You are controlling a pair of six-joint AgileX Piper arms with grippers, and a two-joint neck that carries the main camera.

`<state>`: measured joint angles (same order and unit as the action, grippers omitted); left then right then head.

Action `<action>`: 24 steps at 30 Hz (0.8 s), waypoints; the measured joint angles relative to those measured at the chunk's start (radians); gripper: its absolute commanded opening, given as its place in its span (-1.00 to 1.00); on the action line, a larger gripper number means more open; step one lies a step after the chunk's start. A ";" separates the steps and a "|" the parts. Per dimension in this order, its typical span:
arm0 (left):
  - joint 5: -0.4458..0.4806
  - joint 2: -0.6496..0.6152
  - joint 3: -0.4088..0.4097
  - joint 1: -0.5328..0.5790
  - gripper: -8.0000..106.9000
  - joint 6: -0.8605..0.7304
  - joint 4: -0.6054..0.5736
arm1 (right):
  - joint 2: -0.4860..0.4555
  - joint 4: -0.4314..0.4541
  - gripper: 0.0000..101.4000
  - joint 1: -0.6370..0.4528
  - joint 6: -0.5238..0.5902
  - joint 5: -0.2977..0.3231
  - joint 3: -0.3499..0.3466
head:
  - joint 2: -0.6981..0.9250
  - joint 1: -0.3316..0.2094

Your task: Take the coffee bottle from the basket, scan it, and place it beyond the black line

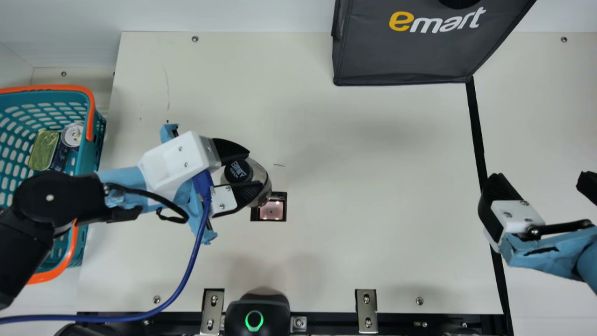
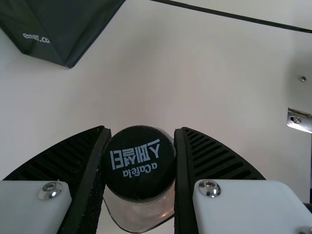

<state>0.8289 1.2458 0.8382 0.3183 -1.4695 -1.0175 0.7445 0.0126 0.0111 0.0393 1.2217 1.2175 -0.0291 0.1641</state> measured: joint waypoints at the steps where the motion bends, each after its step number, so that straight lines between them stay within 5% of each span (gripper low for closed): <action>1: 0.010 0.002 0.004 -0.005 -0.68 -0.007 -0.002 | 0.000 0.000 0.79 0.000 0.000 0.000 0.000 | 0.000 0.002; 14: 0.156 0.035 0.024 -0.072 -0.68 -0.113 -0.027 | 0.000 0.000 0.79 0.000 0.000 -0.001 0.000 | -0.002 0.002; 24: 0.180 0.047 0.014 -0.069 -0.68 -0.164 -0.049 | 0.000 0.000 0.79 0.000 0.000 -0.001 0.000 | 0.000 0.002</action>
<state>1.0085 1.2930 0.8523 0.2491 -1.6339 -1.0668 0.7445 0.0126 0.0111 0.0393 1.2207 1.2175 -0.0291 0.1657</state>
